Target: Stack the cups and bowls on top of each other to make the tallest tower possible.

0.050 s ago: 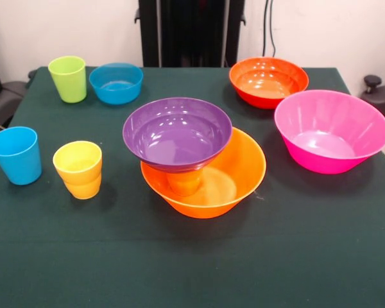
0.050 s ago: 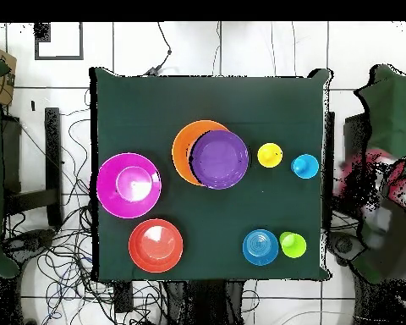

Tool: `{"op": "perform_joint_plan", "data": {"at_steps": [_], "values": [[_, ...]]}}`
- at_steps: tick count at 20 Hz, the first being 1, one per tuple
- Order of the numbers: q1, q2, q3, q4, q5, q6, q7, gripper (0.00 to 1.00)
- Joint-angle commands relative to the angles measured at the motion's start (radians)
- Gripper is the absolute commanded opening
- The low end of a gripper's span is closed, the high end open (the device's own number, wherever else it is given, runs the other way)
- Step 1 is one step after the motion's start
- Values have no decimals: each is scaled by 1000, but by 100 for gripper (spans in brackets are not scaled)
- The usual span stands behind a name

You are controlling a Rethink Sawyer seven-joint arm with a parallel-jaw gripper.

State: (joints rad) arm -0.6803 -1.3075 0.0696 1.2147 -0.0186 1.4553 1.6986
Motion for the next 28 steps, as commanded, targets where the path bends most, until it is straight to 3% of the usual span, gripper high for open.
{"op": "perform_joint_plan", "data": {"at_steps": [1, 5, 13, 16, 24, 28], "values": [[-111, -101, -47, 250, 33, 88, -447, 100], [-144, -205, -135, 380, 60, 92, -461, 100], [-97, -343, -282, 563, 67, 57, -399, 100], [-86, -362, -308, 578, 61, 53, -383, 100], [-17, -469, -387, 584, 8, 158, -310, 100], [67, -543, -440, 630, -20, 172, -185, 100]]}}
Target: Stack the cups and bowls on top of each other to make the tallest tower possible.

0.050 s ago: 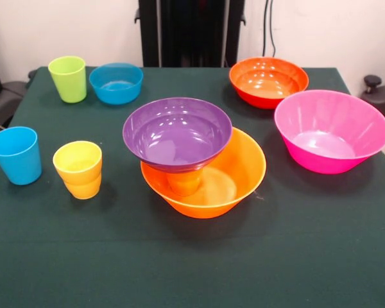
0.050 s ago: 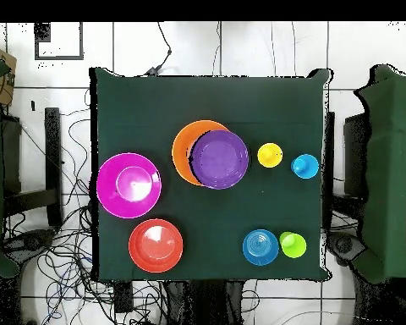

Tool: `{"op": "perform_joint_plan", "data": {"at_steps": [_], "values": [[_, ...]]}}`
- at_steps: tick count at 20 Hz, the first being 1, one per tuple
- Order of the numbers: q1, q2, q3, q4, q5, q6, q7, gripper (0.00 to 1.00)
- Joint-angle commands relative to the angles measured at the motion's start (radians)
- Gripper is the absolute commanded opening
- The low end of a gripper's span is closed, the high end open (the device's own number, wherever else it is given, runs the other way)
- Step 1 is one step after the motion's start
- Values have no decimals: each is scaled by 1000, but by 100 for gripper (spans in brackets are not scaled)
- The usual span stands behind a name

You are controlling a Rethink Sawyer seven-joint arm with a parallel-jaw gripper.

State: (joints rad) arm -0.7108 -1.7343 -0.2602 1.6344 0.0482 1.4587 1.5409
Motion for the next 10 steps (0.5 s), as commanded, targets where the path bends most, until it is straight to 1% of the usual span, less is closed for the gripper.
{"op": "perform_joint_plan", "data": {"at_steps": [1, 2, 3, 6, 7, 8, 9, 10], "values": [[123, -137, -121, 223, -93, 172, 18, 100], [143, -150, -129, 231, -96, 173, 49, 100], [173, -177, -135, 243, -105, 179, 111, 100], [235, -215, -141, 258, -115, 195, 217, 100], [264, -234, -135, 263, -118, 207, 278, 100], [285, -243, -132, 264, -121, 209, 313, 100], [317, -263, -120, 270, -121, 217, 386, 100], [340, -268, -118, 274, -118, 217, 423, 100]]}}
